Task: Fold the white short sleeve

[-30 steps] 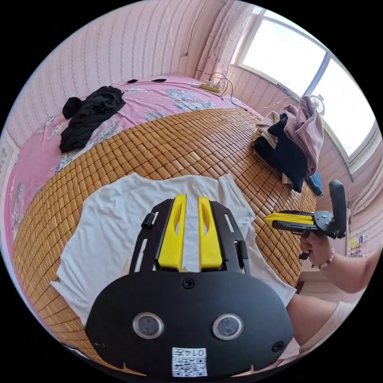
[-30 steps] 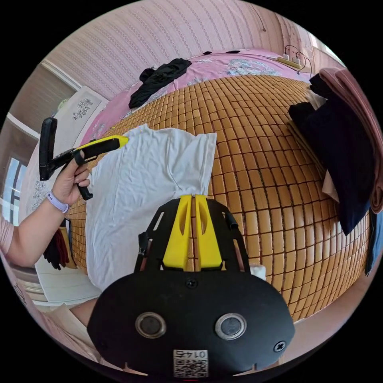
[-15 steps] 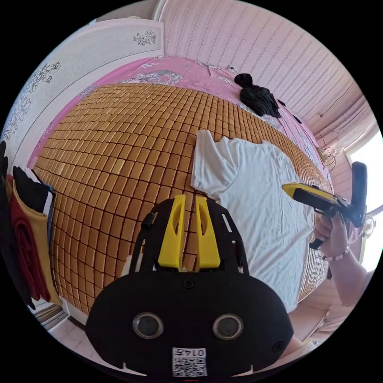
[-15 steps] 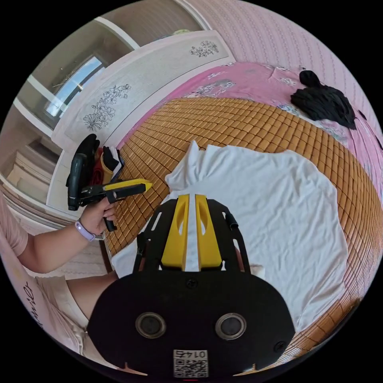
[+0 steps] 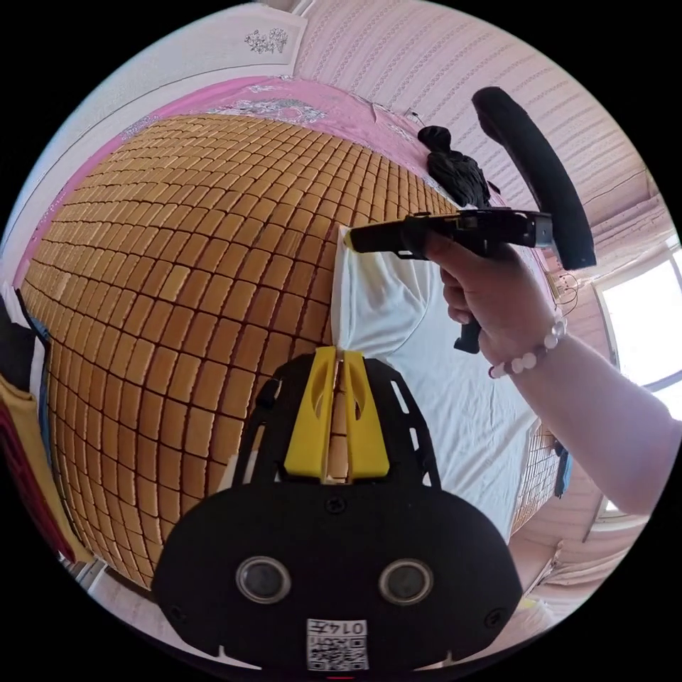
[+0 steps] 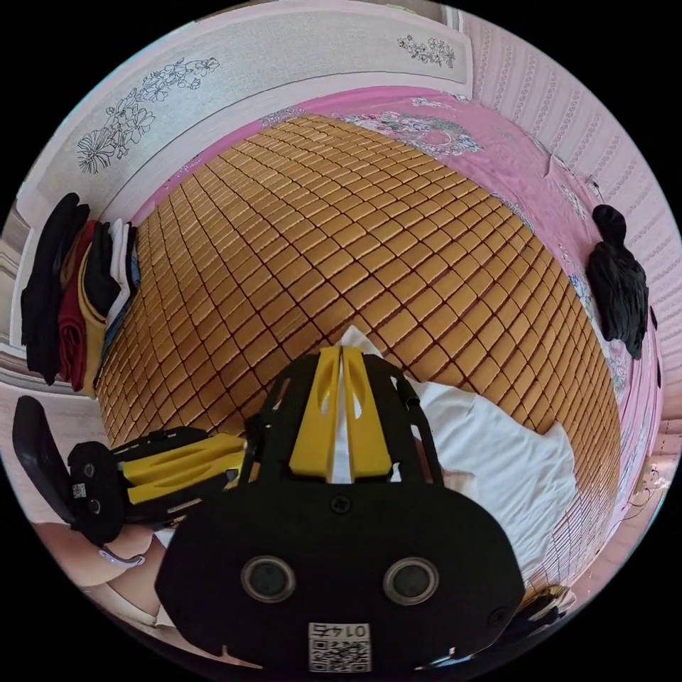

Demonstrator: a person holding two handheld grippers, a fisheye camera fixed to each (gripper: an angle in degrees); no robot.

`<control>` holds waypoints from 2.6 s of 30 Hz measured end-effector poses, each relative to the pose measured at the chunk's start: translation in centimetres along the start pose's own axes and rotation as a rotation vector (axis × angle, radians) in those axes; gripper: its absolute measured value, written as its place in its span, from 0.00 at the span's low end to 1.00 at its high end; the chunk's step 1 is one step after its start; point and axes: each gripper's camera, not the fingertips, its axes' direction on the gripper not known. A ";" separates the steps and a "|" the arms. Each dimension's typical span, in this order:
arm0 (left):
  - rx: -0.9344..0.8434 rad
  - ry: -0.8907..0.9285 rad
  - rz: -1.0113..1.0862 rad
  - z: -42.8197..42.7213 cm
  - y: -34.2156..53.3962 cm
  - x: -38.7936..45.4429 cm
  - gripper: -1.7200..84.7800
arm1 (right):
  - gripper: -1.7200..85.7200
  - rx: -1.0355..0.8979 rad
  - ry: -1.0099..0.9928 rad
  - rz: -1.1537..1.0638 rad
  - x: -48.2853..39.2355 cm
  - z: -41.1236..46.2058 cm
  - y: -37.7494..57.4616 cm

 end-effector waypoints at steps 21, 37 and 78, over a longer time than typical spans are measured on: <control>-0.039 -0.019 0.138 -6.2 5.1 -0.6 0.07 | 0.05 0.138 0.002 0.364 6.4 -8.8 17.4; -0.067 -0.133 0.397 -2.2 -5.6 6.7 0.08 | 0.12 -0.003 0.298 0.831 22.2 -10.7 28.9; -0.387 -0.116 0.260 -4.5 11.9 2.6 0.08 | 0.02 -0.213 0.014 0.811 5.2 -7.3 44.5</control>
